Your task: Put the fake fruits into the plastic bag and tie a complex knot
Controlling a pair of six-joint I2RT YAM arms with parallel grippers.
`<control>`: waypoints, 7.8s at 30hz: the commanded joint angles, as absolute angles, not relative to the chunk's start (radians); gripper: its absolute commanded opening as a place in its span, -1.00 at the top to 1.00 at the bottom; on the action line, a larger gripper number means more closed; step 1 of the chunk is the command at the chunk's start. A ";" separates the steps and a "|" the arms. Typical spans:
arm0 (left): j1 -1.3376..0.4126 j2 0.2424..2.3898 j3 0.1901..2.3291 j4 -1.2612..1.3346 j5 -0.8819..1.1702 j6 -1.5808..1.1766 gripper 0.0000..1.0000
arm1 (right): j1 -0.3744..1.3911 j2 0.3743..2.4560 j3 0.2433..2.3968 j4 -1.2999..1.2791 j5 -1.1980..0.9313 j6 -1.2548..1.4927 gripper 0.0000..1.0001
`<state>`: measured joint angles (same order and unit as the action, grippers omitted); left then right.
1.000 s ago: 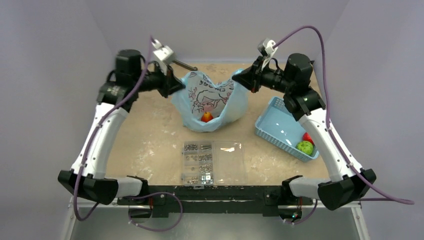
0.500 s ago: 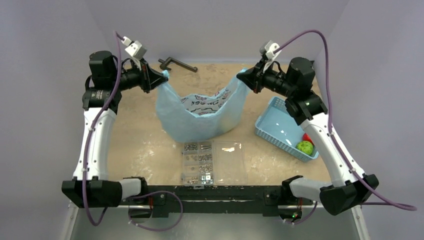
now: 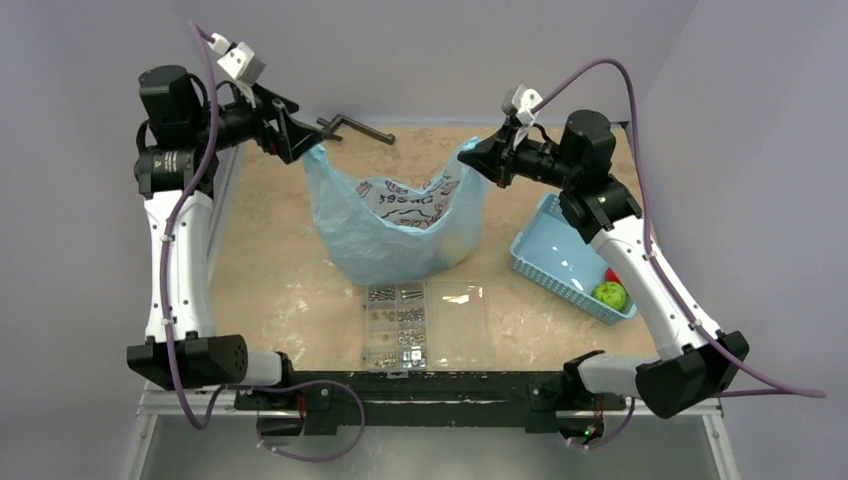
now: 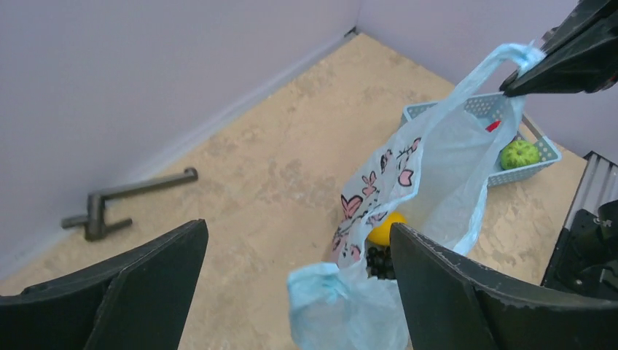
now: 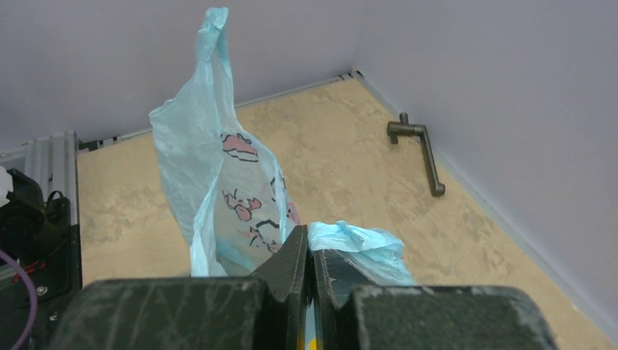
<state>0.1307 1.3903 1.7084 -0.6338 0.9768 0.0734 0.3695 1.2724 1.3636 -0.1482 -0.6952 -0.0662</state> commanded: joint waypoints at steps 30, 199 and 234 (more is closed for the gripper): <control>-0.515 1.539 1.584 -0.079 1.037 0.120 -0.97 | 0.497 1.240 1.466 -0.161 -0.768 -0.190 0.98; -0.351 1.951 2.172 0.121 1.246 -0.765 1.00 | 0.370 1.885 1.419 0.633 -1.073 0.201 0.35; -0.163 1.298 1.650 -0.656 0.804 0.107 -1.00 | 0.423 1.616 1.013 0.367 -0.393 0.254 1.00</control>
<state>-0.1070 1.3384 1.7485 -0.5358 0.8394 -0.0811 0.4049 1.6447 1.0313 0.4248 -0.4793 0.2443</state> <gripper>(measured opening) 0.998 0.005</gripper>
